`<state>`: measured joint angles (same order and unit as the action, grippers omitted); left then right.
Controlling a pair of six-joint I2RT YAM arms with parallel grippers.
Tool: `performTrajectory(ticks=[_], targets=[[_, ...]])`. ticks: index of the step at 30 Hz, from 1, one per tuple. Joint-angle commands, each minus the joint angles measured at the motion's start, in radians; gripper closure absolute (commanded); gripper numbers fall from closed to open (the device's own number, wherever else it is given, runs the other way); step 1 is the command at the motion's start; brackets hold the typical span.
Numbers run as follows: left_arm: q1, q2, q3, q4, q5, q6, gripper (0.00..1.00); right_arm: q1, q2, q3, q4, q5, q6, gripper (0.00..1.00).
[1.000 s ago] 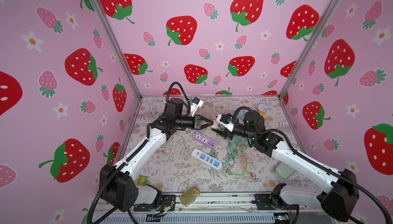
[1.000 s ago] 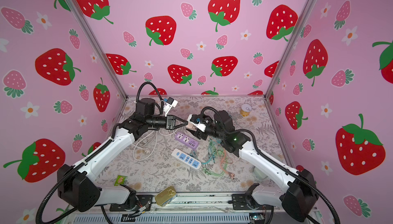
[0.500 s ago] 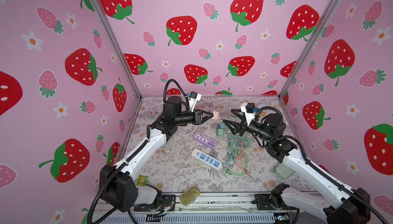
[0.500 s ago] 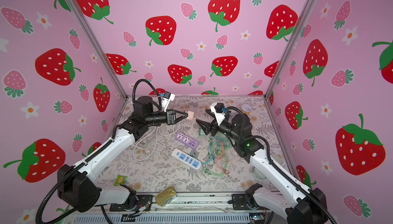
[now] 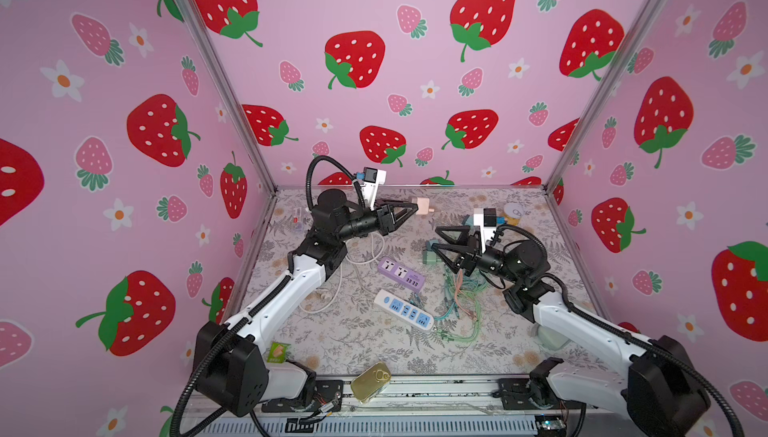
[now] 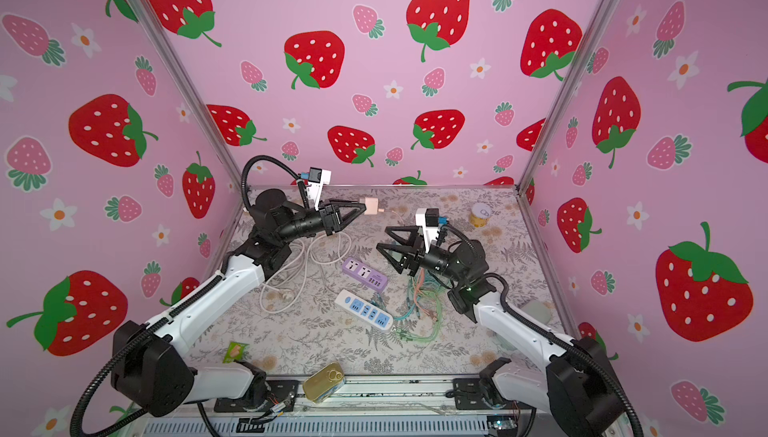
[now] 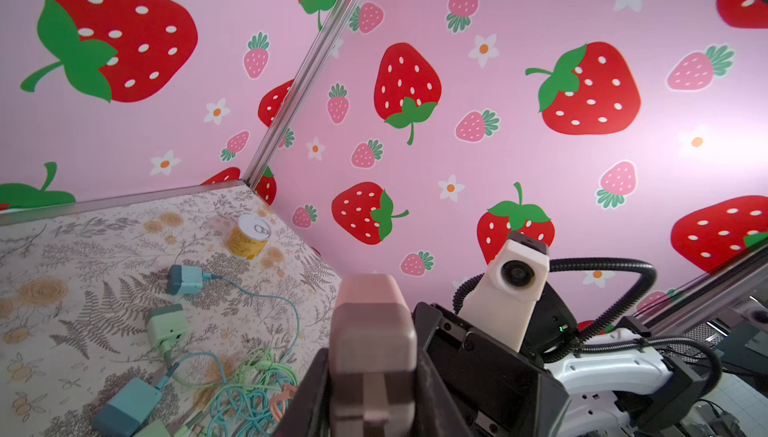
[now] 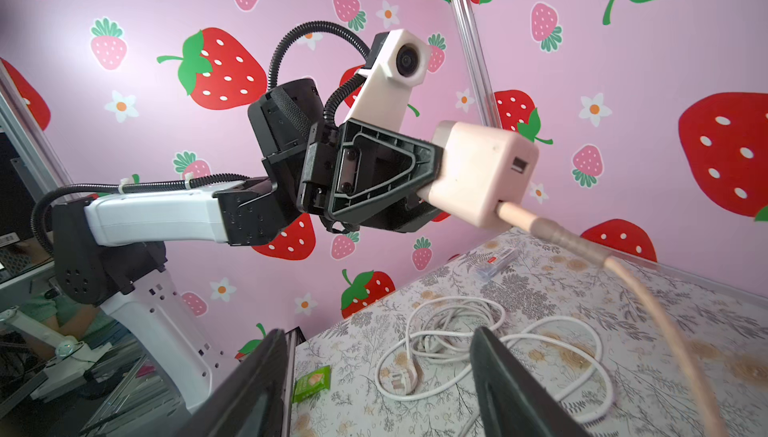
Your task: Insert the plug
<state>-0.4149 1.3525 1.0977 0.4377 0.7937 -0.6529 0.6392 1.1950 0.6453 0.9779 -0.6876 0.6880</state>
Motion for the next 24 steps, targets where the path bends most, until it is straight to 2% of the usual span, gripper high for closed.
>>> performTrajectory(ticks=[1, 9, 24], targets=[[-0.005, -0.029, -0.029, 0.192, 0.029, -0.064, 1.0, -0.003, 0.039, 0.022, 0.144, -0.001, 0.112, 0.28], [-0.015, -0.057, -0.086, 0.305, 0.073, -0.09, 1.0, -0.02, 0.133, 0.064, 0.269, 0.004, 0.216, 0.28], [-0.033, -0.098, -0.166, 0.333, 0.093, -0.063, 1.0, -0.024, 0.251, 0.135, 0.45, -0.038, 0.359, 0.34]])
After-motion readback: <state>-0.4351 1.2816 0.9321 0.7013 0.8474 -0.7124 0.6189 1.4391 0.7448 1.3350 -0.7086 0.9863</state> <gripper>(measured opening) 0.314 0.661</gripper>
